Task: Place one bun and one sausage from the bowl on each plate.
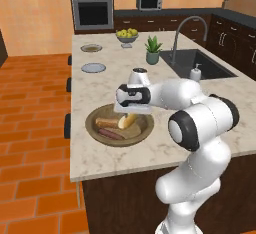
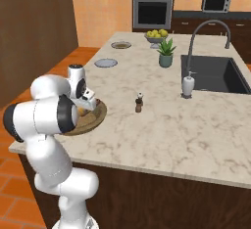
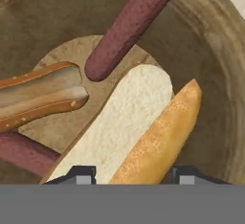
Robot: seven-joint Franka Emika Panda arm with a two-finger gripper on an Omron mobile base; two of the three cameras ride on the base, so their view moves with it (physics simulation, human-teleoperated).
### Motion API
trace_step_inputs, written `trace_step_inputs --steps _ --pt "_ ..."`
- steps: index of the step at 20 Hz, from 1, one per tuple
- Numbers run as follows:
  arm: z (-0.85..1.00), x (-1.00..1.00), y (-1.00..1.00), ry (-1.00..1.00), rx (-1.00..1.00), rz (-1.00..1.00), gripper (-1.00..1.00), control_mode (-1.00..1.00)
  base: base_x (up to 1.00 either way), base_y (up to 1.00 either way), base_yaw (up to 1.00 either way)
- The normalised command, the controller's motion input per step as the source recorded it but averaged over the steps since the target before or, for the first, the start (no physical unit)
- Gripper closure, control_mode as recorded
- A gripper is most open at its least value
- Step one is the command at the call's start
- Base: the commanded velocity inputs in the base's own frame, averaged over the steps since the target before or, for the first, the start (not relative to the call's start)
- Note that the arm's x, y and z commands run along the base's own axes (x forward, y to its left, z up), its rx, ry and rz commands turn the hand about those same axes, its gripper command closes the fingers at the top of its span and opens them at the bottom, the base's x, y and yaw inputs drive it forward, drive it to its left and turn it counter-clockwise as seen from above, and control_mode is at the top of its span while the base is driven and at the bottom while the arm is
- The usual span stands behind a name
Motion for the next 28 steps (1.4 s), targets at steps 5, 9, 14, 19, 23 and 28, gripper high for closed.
trace_step_inputs --steps 5,9,14,19,23,28 --pt "0.49 -1.00 -0.53 -0.01 0.10 0.04 1.00 -1.00 0.00 0.00 0.00" --pt "0.80 -0.99 -0.23 -0.14 0.05 0.05 1.00 -1.00 0.00 0.00 0.00" --pt "0.60 -0.87 -0.11 -0.15 0.06 0.06 1.00 -1.00 0.00 0.00 0.00" --pt "0.17 -0.32 0.00 -0.05 0.00 0.02 1.00 1.00 -0.38 0.04 0.02" --pt "0.00 0.00 0.00 0.00 0.00 0.00 1.00 1.00 -0.28 0.81 0.01" --pt "0.00 0.00 0.00 0.00 0.00 0.00 1.00 1.00 0.00 1.00 0.00"
